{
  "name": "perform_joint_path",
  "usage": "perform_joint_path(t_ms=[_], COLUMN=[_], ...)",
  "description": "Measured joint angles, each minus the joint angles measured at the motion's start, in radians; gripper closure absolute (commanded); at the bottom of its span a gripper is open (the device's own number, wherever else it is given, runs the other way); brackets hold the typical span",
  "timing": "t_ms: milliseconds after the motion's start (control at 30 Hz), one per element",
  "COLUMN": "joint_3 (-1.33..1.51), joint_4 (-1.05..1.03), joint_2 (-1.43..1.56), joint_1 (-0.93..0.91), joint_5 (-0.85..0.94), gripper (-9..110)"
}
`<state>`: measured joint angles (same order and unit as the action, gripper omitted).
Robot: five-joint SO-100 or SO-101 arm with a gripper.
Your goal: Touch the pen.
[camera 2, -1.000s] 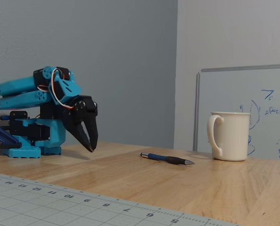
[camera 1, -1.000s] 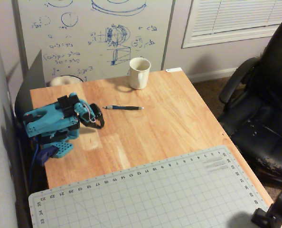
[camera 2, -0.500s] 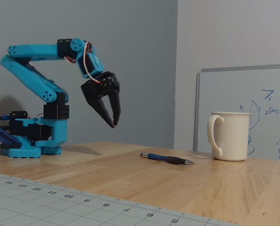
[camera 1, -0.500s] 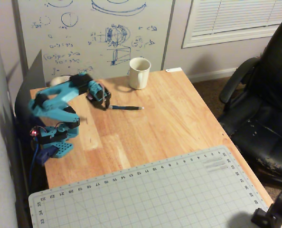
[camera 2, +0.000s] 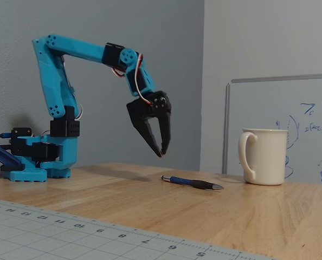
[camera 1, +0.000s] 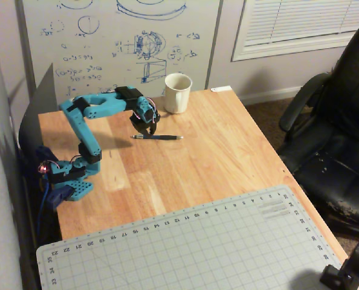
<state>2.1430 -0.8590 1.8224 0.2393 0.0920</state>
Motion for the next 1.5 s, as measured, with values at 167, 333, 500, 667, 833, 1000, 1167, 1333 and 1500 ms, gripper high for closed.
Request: perform_joint_path(t_ms=[167, 333, 500, 667, 833, 1000, 1167, 1333, 1500], joint_3=[-0.048, -0.075, -0.080, -0.080, -0.080, -0.083, -0.103, -0.103, -0.104], joint_4=[0.080, 0.130, 0.156, 0.179, 0.183, 0.186, 0.230, 0.236, 0.236], joint_2=[-0.118, -0.189, -0.235, -0.259, -0.261, -0.261, -0.261, -0.261, -0.281], joint_1=[0.000, 0.000, 0.008, 0.055, 0.074, 0.074, 0.081, 0.100, 0.101], joint_5=[0.000, 0.000, 0.000, 0.000, 0.000, 0.000, 0.000, 0.000, 0.000], gripper=[101, 101, 101, 101, 101, 101, 101, 101, 101])
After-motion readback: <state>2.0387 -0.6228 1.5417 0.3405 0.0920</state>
